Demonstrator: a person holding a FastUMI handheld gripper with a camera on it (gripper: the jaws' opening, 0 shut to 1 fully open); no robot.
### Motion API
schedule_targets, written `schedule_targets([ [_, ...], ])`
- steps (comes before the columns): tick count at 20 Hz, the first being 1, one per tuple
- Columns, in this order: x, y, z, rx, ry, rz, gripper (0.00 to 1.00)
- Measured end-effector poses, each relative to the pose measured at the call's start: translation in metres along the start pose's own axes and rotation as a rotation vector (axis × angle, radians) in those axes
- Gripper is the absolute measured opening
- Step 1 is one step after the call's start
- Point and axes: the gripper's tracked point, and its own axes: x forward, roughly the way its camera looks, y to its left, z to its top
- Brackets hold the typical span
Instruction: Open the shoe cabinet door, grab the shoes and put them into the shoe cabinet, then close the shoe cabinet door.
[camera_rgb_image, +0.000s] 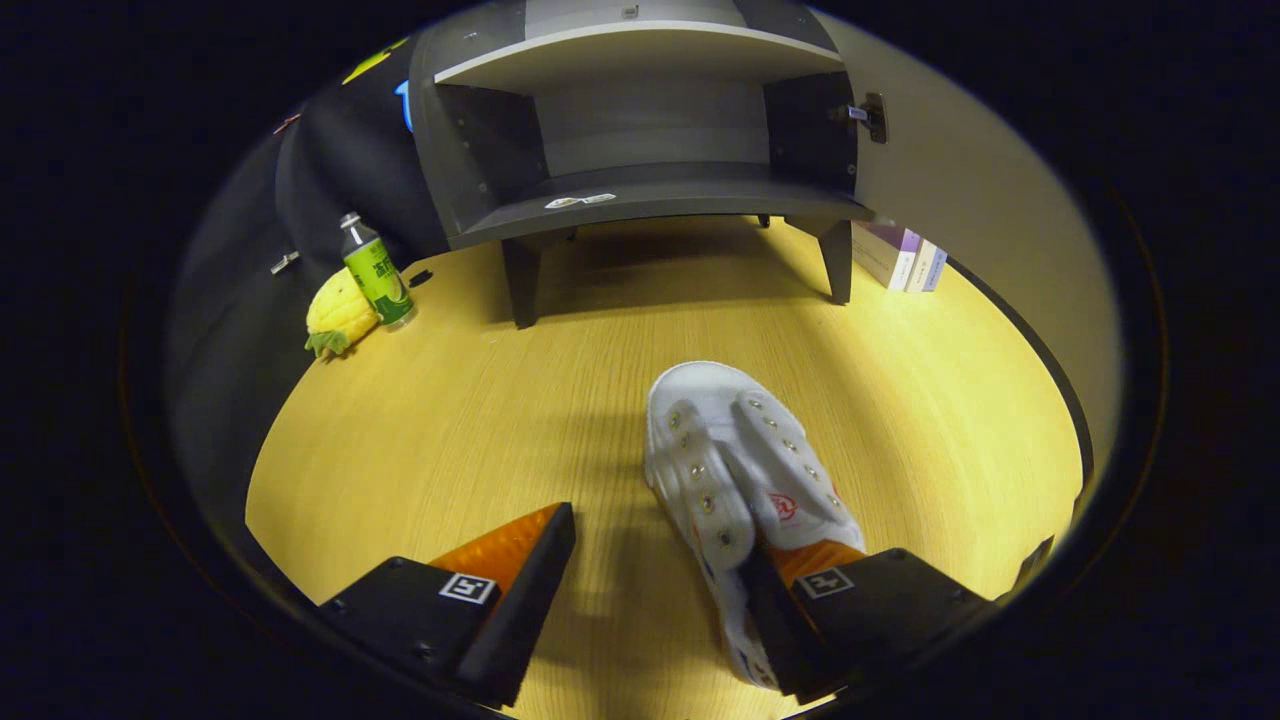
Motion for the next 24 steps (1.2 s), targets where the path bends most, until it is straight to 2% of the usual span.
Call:
schedule_targets([
  [2, -0.001, -0.011, 0.001, -0.014, 0.006, -0.024, 0.61],
  [5, 0.009, -0.008, 0.000, -0.030, 0.017, 0.005, 0.26],
  [8, 0.008, -0.006, 0.002, -0.103, 0.023, 0.021, 0.10],
  [10, 0.008, -0.005, 0.001, -0.107, 0.033, 0.025, 0.06],
  [17, -0.008, -0.010, 0.030, -0.030, -0.007, 0.009, 0.06],
  [24, -0.077, 0.010, 0.104, -0.071, -0.135, 0.029, 0.06],
])
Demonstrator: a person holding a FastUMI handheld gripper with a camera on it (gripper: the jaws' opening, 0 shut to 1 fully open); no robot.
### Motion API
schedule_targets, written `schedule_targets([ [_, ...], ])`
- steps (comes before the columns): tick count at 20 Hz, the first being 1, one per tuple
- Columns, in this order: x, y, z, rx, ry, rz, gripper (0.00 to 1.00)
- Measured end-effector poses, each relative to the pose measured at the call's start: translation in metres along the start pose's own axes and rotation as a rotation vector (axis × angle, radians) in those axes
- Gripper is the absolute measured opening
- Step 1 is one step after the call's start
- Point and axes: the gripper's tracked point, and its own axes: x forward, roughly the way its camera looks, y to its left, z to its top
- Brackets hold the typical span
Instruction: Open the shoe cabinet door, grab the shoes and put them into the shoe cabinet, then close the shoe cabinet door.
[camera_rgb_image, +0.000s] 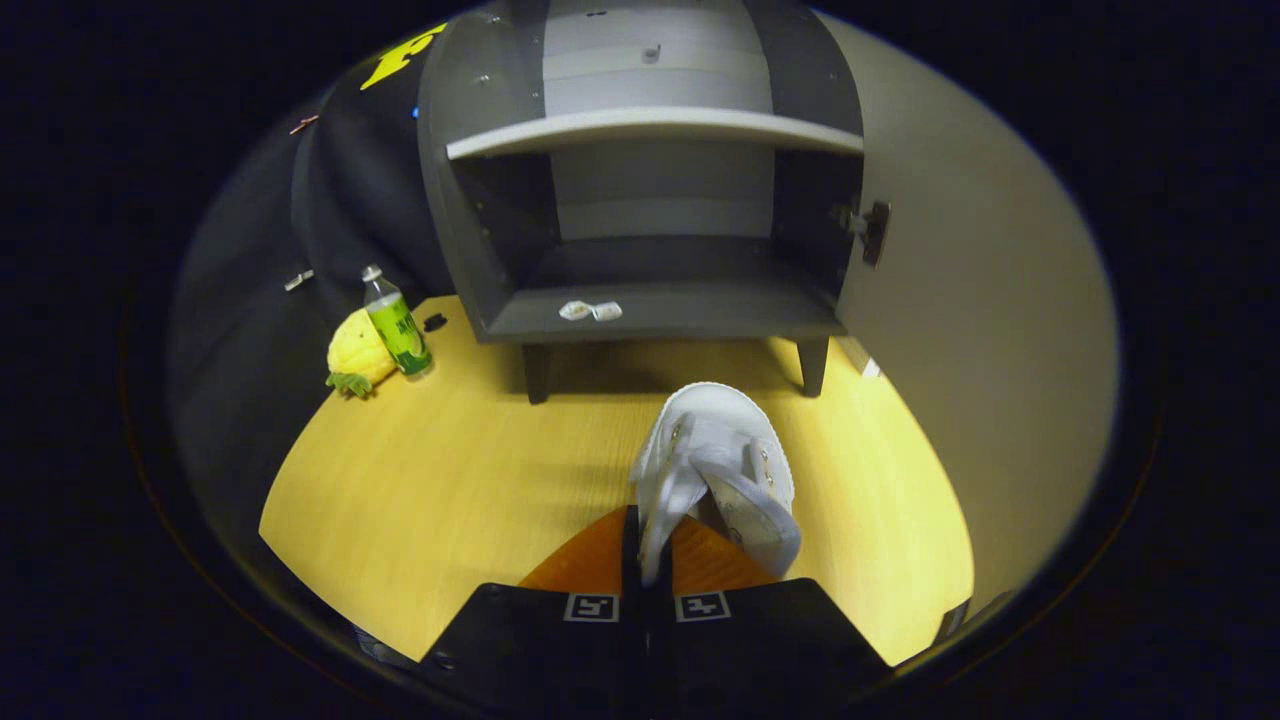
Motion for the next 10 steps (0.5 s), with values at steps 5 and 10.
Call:
schedule_targets([
  [5, -0.044, 0.012, 0.081, -0.006, -0.114, 0.013, 0.06],
  [10, -0.071, 0.016, 0.165, -0.054, -0.243, 0.013, 0.06],
])
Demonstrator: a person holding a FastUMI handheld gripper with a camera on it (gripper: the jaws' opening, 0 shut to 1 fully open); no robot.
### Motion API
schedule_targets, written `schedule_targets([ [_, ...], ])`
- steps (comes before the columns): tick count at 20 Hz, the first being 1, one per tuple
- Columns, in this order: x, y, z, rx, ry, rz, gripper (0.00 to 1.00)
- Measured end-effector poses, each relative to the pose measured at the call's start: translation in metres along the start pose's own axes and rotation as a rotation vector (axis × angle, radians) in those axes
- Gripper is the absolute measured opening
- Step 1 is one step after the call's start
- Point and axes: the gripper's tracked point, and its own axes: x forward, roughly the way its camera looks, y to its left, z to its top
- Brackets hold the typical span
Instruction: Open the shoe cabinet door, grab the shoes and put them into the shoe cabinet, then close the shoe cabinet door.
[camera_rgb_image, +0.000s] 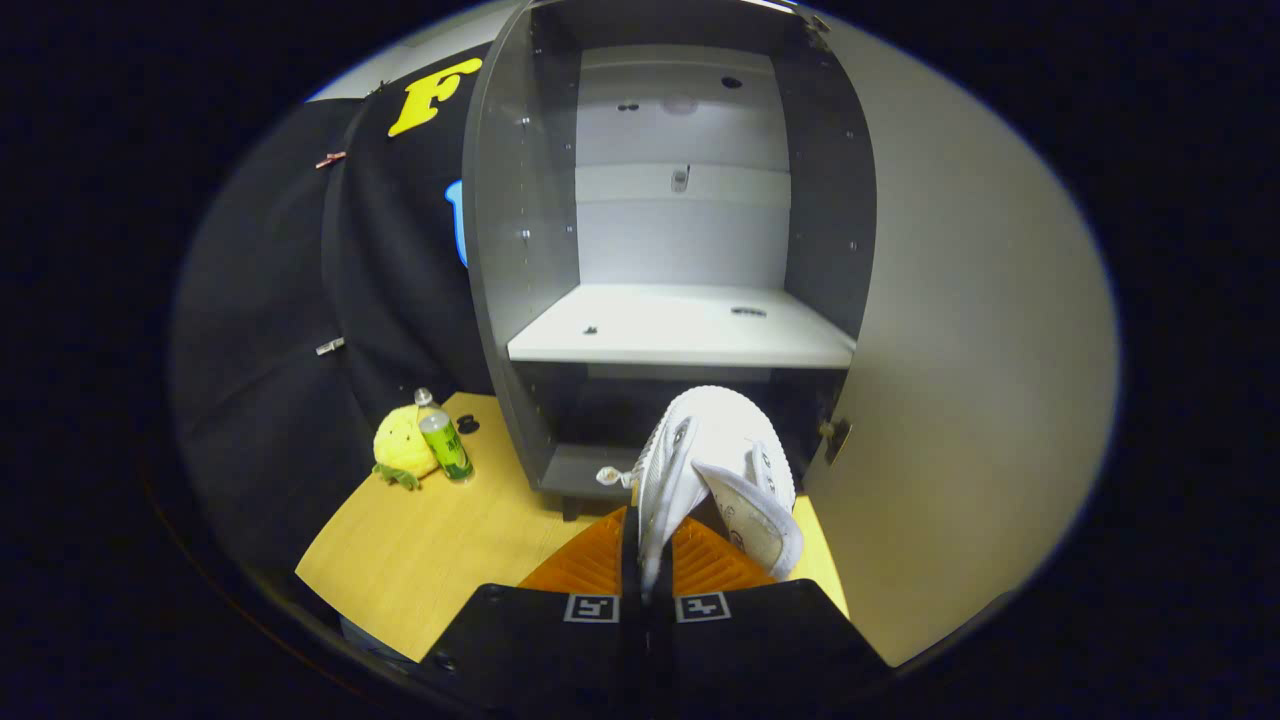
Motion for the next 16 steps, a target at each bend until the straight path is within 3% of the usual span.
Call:
schedule_targets([
  [5, 0.014, -0.004, 0.094, -0.040, -0.116, 0.002, 0.06],
  [11, 0.070, 0.008, 0.188, -0.068, -0.225, 0.017, 0.05],
  [16, 0.129, 0.016, 0.232, -0.111, -0.260, 0.021, 0.05],
])
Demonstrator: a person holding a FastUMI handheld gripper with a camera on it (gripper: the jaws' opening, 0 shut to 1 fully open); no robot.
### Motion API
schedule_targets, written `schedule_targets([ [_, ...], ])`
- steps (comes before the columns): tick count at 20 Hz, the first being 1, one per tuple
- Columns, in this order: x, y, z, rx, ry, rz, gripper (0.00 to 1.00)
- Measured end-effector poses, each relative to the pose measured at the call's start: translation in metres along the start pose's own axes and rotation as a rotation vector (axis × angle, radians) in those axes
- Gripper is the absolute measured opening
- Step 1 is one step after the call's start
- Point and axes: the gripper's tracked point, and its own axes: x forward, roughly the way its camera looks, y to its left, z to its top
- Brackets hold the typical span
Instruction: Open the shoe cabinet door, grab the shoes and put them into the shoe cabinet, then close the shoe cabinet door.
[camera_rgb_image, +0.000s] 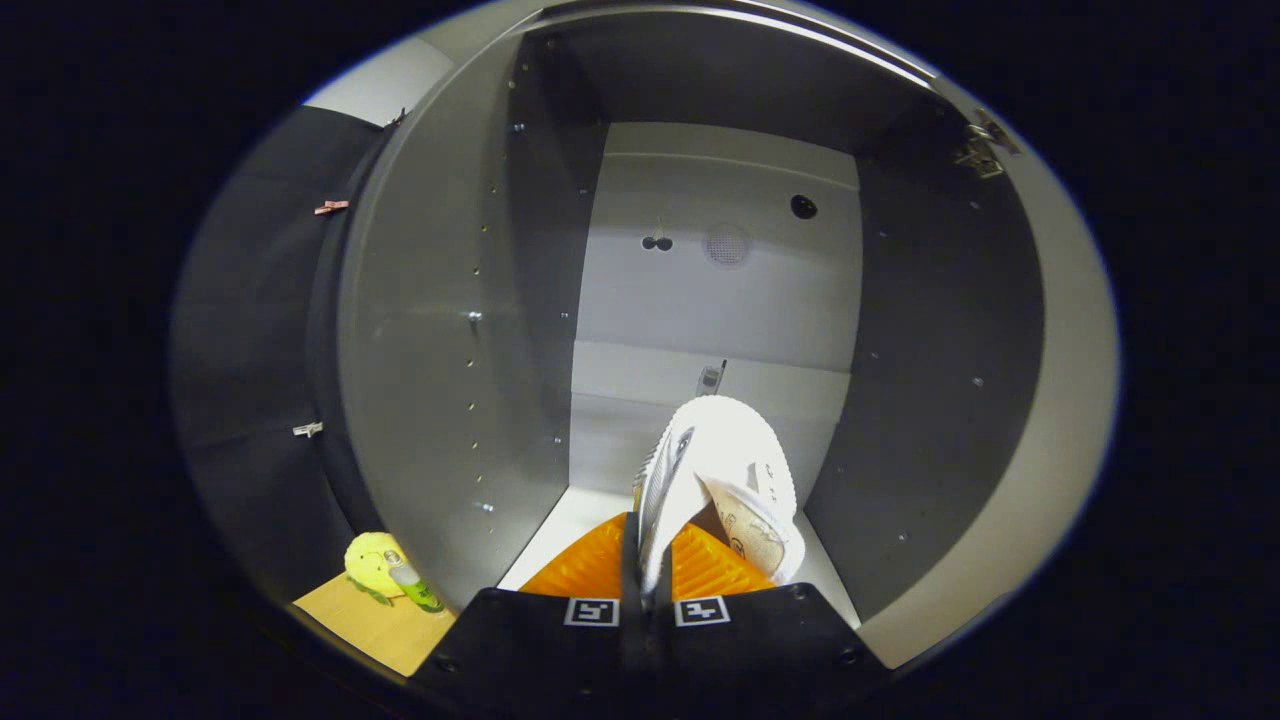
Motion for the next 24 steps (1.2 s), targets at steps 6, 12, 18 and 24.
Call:
schedule_targets([
  [6, 0.070, -0.020, -0.023, -0.038, 0.067, -0.048, 0.05],
  [12, 0.098, -0.021, -0.079, -0.009, 0.221, -0.030, 0.05],
  [18, 0.097, -0.024, -0.089, 0.016, 0.259, -0.079, 0.06],
  [24, 0.075, -0.012, -0.095, 0.118, 0.331, -0.105, 0.18],
])
